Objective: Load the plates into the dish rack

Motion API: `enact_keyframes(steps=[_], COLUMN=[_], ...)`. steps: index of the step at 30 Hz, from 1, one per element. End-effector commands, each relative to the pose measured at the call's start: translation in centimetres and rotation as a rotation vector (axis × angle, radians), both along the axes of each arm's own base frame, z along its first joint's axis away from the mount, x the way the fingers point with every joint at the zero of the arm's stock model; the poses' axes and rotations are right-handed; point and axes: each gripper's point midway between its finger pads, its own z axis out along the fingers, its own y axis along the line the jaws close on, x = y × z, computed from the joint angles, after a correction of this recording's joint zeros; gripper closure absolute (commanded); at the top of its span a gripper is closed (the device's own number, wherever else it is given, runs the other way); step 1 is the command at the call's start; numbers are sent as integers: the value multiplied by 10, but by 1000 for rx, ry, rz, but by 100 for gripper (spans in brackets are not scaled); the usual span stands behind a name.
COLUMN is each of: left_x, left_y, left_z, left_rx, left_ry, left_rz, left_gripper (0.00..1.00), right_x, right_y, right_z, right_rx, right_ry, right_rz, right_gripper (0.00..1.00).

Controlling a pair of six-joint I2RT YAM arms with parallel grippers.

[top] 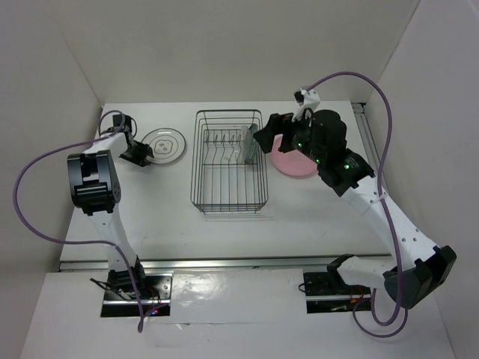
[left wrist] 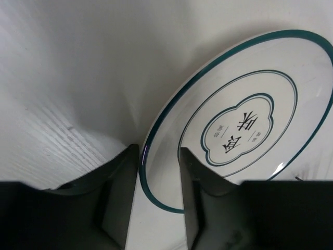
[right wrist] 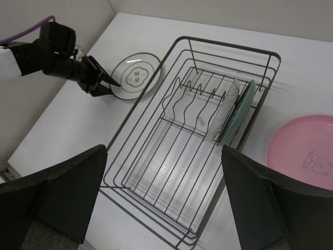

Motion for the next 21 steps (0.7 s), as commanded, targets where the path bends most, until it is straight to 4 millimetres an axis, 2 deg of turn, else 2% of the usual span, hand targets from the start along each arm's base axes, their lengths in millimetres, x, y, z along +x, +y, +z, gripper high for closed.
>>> enact_keyframes(steps=[1,2,4,5,6,8,9,11,14,18,19,21], left_x=[-2,-4,-4,-6,-6,-11,-11,-16,-16,-16,-9,-8], left_y=[-1,-6,-6,-7,-7,-10,-8,-7,-5,6,11,13], left_z=[-3,-8,-8,-9,-9,-13,-9,-8,3,42,72,100], left_rx=[45,42,42,36,36,40,52,60,72,130,166,197], left_ry=[46,65,65,75,75,95,87,99,78,-18,-103,-174], left_rz=[6,-4,-4,4,4,7,12,16,21,34,28,22], left_gripper=[57,59,78,83,83,97,99,100,100,100,100,100], right_x=[-8,-10,-10,-12,-13,-16,-15,-17,-17,-8,-3,-2], right_y=[-9,-10,-10,-11,-13,-15,-16,-17,-17,-10,-8,-4], right_z=[38,44,44,48,47,50,50,54,54,37,30,27], right_rx=[73,81,81,86,85,90,89,94,94,76,67,79], right_ry=[-105,-121,-121,-131,-131,-140,-140,-150,-150,-114,-98,-90], right_rz=[-5,-5,-5,-5,-14,-14,-23,-23,-23,-14,-14,10], right_gripper=[2,2,2,2,2,2,2,2,2,2,2,2])
